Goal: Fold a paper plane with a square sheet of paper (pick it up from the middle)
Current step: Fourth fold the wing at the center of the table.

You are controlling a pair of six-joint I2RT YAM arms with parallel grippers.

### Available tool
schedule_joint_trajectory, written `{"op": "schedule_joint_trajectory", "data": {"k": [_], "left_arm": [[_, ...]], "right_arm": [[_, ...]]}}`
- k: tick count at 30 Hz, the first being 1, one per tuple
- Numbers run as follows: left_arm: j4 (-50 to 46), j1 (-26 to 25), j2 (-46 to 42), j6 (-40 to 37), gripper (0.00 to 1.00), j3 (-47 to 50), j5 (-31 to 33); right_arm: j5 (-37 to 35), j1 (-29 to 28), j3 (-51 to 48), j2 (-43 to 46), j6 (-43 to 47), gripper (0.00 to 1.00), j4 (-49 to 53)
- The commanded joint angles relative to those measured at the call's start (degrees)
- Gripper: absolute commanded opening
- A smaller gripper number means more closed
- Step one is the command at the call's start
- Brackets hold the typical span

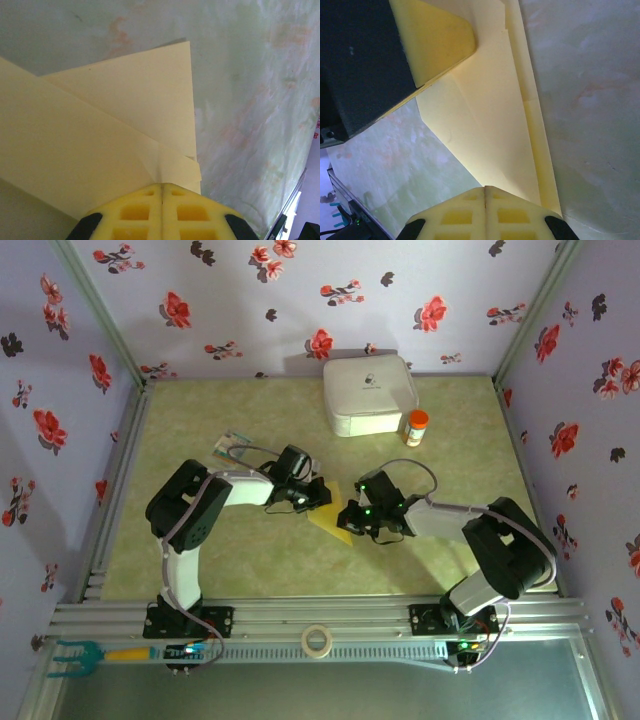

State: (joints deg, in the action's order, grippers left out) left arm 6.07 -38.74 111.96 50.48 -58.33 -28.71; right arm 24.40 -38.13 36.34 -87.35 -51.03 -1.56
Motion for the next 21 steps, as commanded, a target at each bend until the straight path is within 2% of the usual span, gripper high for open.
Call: {"op": "schedule_joint_trajectory", "data": {"k": [1, 5, 11, 14, 21], "left_arm": [[-3.3, 0.6, 2.3, -0.8, 0.0, 0.7, 1.8], [-2.8, 0.7, 2.1, -0.6, 0.0, 1.5, 2.0], [-3.0, 0.9, 1.9, -0.8, 0.0, 1.4, 2.0], [-3.3, 1.0, 2.2, -0.8, 0.0, 1.3, 2.0], [-3.4, 1.1, 2.6, -0.8, 0.0, 1.0, 2.0]], "right_arm": [[-1.0, -0.2, -0.1, 2.3, 0.8, 0.06, 1.7], [-0.7, -0.1, 1.1, 3.2, 0.7, 0.05, 2.5], [2.5, -0.5, 2.9, -0.7, -0.8, 0.03, -1.2], [2.3, -0.5, 3.4, -2.9, 0.0, 0.03, 0.6], [2.2, -0.5, -2.9, -2.8, -0.5, 0.03, -0.6]]}}
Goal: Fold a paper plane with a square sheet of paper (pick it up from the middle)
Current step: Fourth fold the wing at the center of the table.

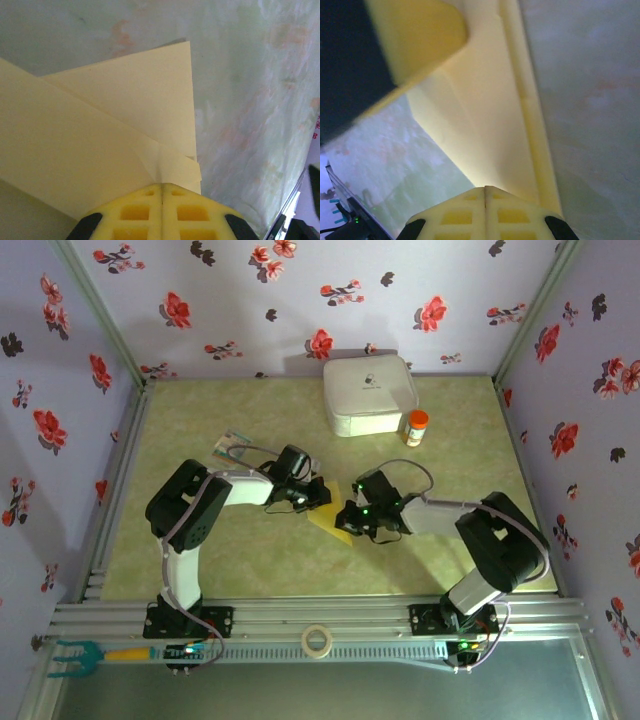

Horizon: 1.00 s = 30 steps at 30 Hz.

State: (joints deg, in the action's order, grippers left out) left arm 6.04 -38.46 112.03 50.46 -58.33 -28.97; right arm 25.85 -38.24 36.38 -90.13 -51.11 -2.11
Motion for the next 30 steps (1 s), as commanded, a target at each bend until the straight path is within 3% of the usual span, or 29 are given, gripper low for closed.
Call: {"op": "schedule_joint_trajectory", "data": {"k": [1, 14, 19, 24, 30], "left_arm": [[-3.4, 0.9, 2.6, -0.9, 0.0, 1.0, 2.2], [-2.0, 1.2, 3.4, -0.1, 0.0, 2.0, 2.0], [-0.3, 1.1, 4.1, 0.2, 0.0, 1.8, 1.1], [1.0, 0.9, 5.0, 0.1, 0.0, 2.2, 0.6], [0.8, 0.9, 5.9, -0.1, 0.0, 1.5, 0.3]], "right_arm": [[0.9, -0.3, -4.2, 0.7, -0.8, 0.03, -0.7], [-1.1, -0.3, -14.8, 14.0, -2.6, 0.04, 2.7], [-7.1, -0.3, -12.7, 20.7, -3.4, 0.08, 8.3], [-10.9, -0.3, -8.5, 20.8, -5.3, 0.14, 12.8], [-12.4, -0.3, -5.9, 18.4, -10.1, 0.21, 11.0]]}}
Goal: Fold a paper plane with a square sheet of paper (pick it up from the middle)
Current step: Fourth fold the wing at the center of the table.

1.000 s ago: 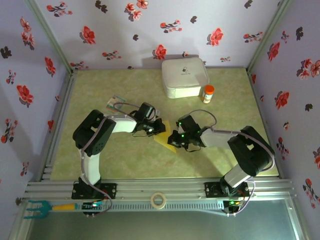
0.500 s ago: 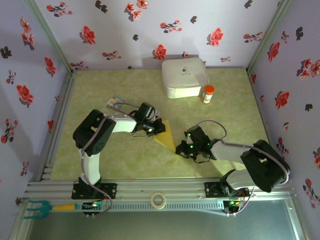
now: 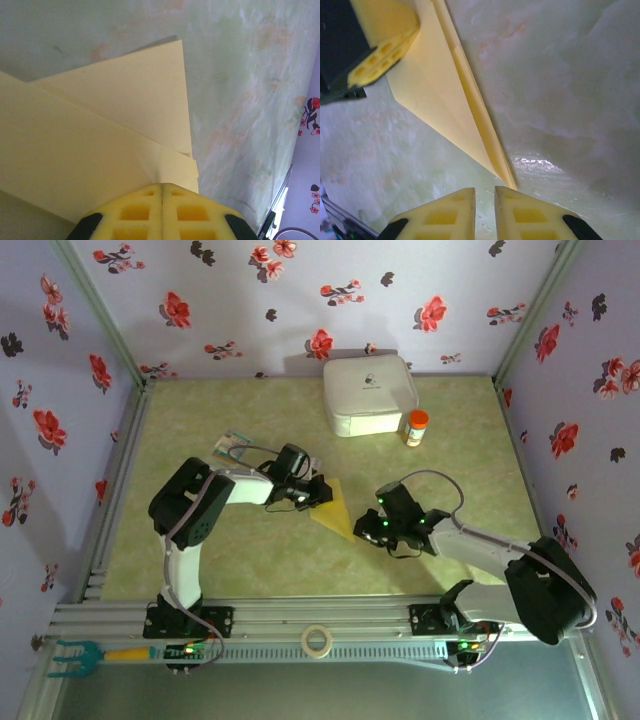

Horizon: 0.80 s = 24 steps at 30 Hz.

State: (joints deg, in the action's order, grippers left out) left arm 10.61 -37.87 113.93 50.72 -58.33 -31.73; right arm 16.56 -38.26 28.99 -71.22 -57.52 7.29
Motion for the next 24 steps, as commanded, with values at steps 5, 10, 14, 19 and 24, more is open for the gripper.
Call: {"op": "schedule_joint_trajectory", "data": {"k": [5, 10, 14, 19, 24], "left_arm": [[-3.0, 0.2, 4.5, -0.3, 0.0, 2.3, 3.4], [-1.6, 0.5, 4.1, 0.0, 0.0, 3.8, 3.2], [-1.6, 0.8, 2.9, 0.2, 0.0, 4.2, 3.5], [-1.5, 1.1, 0.5, 0.6, 0.0, 5.1, 4.4], [-1.2, 1.3, -2.8, 1.5, 0.0, 6.4, 5.5]], "right_arm": [[-4.9, -0.2, 1.7, 0.1, -7.0, 0.26, -0.4], [-3.1, -0.3, 3.2, -2.1, -7.0, 0.29, -1.2], [-3.3, -0.4, 2.3, -2.3, -7.6, 0.3, -3.0], [-4.1, -0.3, 2.1, -1.5, -5.5, 0.32, -2.6], [-2.4, -0.1, 3.8, -3.1, -2.1, 0.32, -1.3]]}}
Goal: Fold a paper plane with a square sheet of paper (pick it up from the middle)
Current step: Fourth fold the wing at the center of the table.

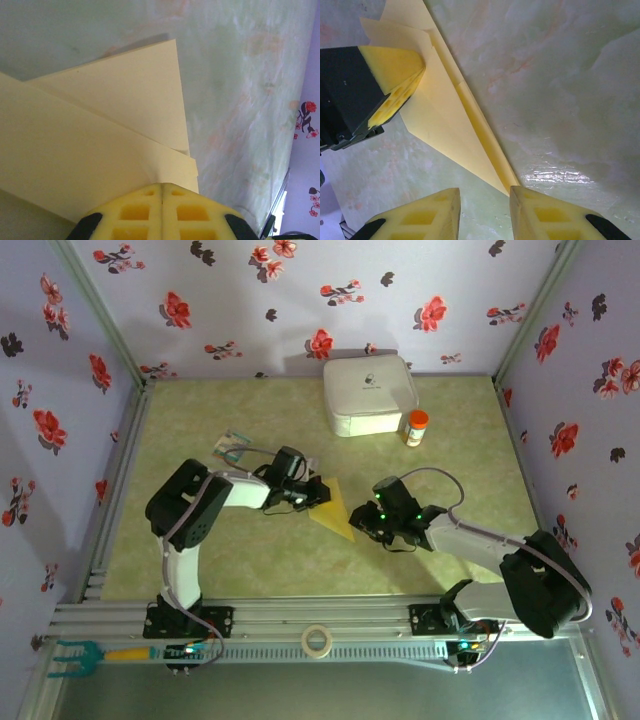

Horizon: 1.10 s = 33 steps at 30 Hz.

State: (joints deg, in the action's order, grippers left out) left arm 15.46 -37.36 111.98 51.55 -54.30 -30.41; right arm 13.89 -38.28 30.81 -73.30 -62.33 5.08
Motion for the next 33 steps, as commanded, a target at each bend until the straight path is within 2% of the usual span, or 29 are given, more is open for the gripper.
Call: {"op": "schedule_joint_trajectory", "data": {"k": [1, 8, 18, 22, 33], "left_arm": [[-6.2, 0.8, -1.5, 1.0, 0.0, 2.7, 4.3], [-8.7, 0.8, -4.4, 1.2, 0.0, 2.7, 6.0], [-11.2, 0.7, -6.5, 1.0, 0.0, 2.7, 7.7], [-11.8, 0.8, -6.5, 0.8, 0.0, 2.8, 7.7], [-10.5, 0.5, -6.1, 1.8, 0.0, 3.4, 7.5]], "right_arm": [[1.3, -0.1, 2.0, -1.5, 3.0, 0.32, 0.4], [3.1, 0.3, -1.1, -2.8, 2.4, 0.35, -5.2], [3.3, 1.2, -3.2, -0.6, 3.8, 0.36, -4.3], [3.9, 1.5, -3.5, 0.2, 3.7, 0.4, -4.5], [7.6, 1.4, -6.8, 0.4, -4.3, 0.44, -12.4]]}}
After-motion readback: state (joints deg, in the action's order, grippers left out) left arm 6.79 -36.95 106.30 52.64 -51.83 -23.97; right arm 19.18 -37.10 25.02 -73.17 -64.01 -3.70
